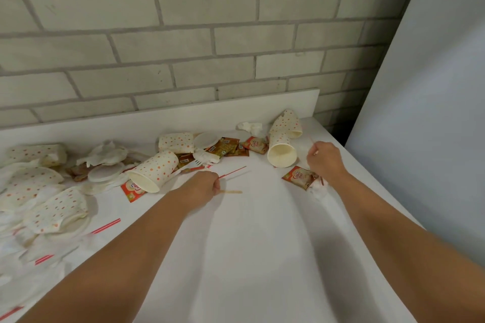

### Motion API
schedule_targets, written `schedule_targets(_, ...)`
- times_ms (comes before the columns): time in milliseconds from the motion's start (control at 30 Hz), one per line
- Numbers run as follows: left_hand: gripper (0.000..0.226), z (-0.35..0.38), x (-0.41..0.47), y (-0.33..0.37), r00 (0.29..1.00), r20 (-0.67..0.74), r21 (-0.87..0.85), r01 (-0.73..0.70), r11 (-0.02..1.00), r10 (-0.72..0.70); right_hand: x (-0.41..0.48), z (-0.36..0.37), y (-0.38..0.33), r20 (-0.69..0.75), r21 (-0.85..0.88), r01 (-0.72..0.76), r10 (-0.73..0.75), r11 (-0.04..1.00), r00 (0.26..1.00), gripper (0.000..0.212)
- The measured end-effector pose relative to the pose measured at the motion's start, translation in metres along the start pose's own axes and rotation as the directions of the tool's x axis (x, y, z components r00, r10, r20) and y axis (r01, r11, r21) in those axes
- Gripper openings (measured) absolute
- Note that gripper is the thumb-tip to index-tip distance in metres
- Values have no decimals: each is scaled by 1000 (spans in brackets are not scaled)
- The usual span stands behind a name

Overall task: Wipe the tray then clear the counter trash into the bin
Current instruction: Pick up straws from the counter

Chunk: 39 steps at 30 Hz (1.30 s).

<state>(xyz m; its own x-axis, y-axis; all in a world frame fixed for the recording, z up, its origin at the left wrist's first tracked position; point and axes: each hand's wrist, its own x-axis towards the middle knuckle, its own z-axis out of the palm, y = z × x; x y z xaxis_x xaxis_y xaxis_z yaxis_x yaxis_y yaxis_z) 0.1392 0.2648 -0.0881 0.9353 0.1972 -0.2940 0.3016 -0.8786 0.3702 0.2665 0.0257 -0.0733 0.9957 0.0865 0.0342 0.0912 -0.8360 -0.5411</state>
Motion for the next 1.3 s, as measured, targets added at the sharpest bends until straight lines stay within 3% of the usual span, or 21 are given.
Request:
schedule_targets(67, 10, 5, 0, 4, 999, 33, 58, -21, 998, 19, 5, -2, 15, 106, -159, -103, 121, 982, 987, 21)
schedule_targets(167, 24, 9, -1, 10, 999, 39, 150, -39, 988, 34, 2, -3, 24, 213, -310, -124, 196, 943, 957, 43)
schedule_targets(500, 22, 20, -20, 22, 997, 3, 301, -70, 951, 73, -13, -8, 18, 238, -14, -169, 168, 985, 957, 3)
schedule_targets(667, 26, 23, -30, 28, 999, -45, 233, -4, 973, 15, -23, -26, 4, 139, 194, -116, 89, 974, 986, 32)
schedule_targets(767, 27, 25, -34, 32, 998, -54, 183, -5, 983, 15, -30, -38, -4, 64, 401, -92, 72, 911, 995, 27)
schedule_targets(900, 27, 26, -39, 44, 991, -131, 124, -6, 992, 23, -45, -55, -18, 75, 618, -59, 16, 784, 997, 31)
schedule_targets(1000, 27, 27, -46, 53, 986, -167, 85, -14, 996, 28, -57, -61, -28, 143, 705, -88, -20, 704, 990, 32)
schedule_targets(1100, 25, 29, -56, 57, 980, -200, 21, -22, 1000, 26, -65, -61, -32, 219, 752, -145, -37, 643, 975, 17)
schedule_targets(1300, 27, 30, -86, 50, 965, -245, -149, 62, 987, -98, -87, -39, -41, 391, 772, -249, -128, 585, 911, 5)
